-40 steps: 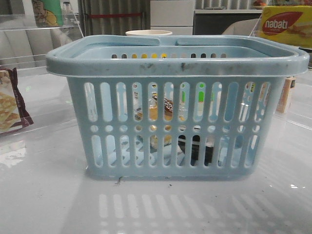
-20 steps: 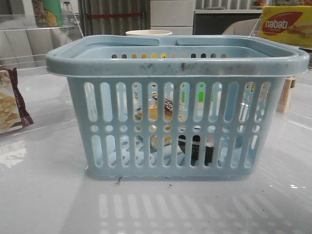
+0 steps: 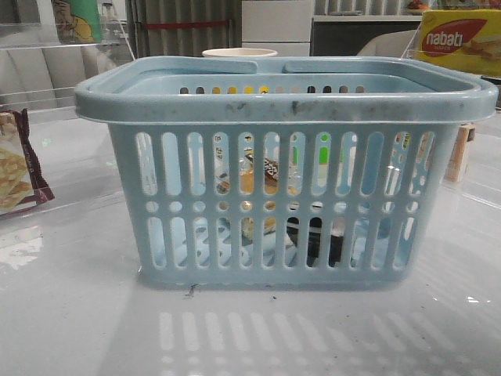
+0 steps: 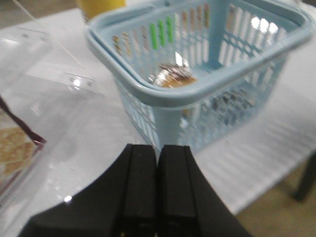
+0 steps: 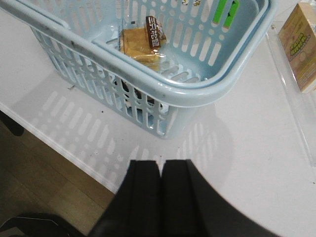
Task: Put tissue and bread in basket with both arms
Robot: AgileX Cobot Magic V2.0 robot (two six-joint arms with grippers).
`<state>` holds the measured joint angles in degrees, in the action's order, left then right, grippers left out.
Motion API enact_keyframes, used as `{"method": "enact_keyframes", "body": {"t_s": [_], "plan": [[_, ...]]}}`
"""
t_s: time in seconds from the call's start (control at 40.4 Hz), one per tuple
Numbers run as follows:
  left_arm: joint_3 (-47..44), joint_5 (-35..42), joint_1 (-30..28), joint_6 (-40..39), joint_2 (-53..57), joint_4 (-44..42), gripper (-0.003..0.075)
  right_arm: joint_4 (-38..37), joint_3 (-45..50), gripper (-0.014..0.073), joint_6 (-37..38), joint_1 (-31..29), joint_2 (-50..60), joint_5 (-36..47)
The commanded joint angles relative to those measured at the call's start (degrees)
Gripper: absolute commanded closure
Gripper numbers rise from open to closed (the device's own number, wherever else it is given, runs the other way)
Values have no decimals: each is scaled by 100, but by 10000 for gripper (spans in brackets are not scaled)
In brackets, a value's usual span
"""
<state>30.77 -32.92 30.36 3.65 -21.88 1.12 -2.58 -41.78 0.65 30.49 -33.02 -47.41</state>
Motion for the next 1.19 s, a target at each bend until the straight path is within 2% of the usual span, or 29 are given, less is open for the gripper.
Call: {"method": "enact_keyframes", "body": {"t_s": [0.0,0.149,0.198,0.272,0.47,0.594,1.164], "plan": [[-460,1564,-870,-64,479,101,629,-102,-149,525,-17,-4,1,398],[-1637,3039,-2112,-64,1235,101,629,-102,-149,525,-17,-4,1,398],[-2077,3348,-2504,-64,1479,164,629,-102,-149,525,-17,-4,1,398],[-2495,3525,-2767,-64,1781,165,629,-102,-149,525,-17,-4,1,398],[-3117,3639,-2889,-54,2335,29,629,-102,-149,525,-17,-4,1,398],[-3113,3386,-3003,-54,2332,39,629,-102,-149,525,-17,-4,1,398],[-3113,3387,-3000,-54,2309,39,629,-102,-149,525,-17,-4,1,398]]}}
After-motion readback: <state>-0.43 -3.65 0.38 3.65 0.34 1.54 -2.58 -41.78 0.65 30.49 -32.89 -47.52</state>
